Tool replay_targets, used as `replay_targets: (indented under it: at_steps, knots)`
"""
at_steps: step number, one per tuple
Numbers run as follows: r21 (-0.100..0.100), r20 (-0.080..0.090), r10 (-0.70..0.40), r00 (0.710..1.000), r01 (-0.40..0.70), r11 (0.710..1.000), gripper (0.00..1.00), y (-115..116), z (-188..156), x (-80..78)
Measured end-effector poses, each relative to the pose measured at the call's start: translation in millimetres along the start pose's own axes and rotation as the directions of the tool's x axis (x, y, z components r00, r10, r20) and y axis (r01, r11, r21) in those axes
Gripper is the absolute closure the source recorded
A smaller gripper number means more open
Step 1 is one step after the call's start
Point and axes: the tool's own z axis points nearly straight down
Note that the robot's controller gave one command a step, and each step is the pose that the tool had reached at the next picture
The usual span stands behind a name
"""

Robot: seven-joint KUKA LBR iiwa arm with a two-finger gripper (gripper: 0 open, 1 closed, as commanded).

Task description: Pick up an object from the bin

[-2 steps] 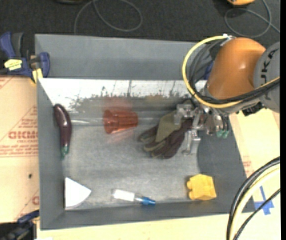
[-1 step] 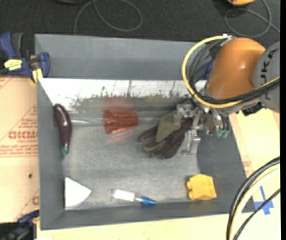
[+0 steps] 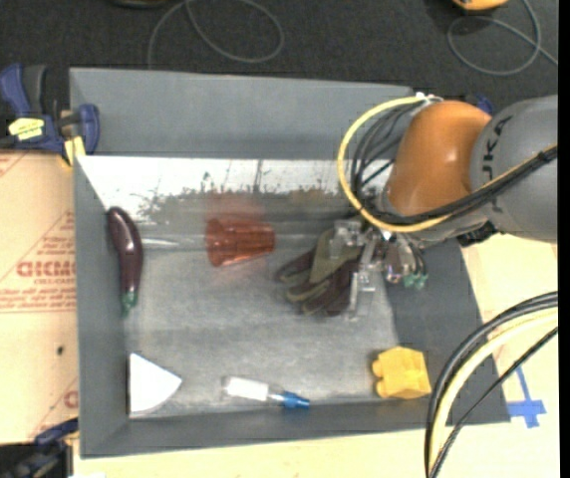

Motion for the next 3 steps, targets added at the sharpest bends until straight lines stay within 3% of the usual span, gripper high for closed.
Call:
replay_targets:
  at_steps: [1,2,3]
  knots:
    - [0.002,-0.004,-0.079,0.997,0.079,0.997,0.00,2.3,50.6,-10.8]
    - [-0.001,0.007,0.146,0.989,-0.146,0.989,1.00,3.9,60.6,-1.1]
    - [-0.001,0.007,0.145,0.989,-0.145,0.989,1.00,3.9,60.6,-1.1]
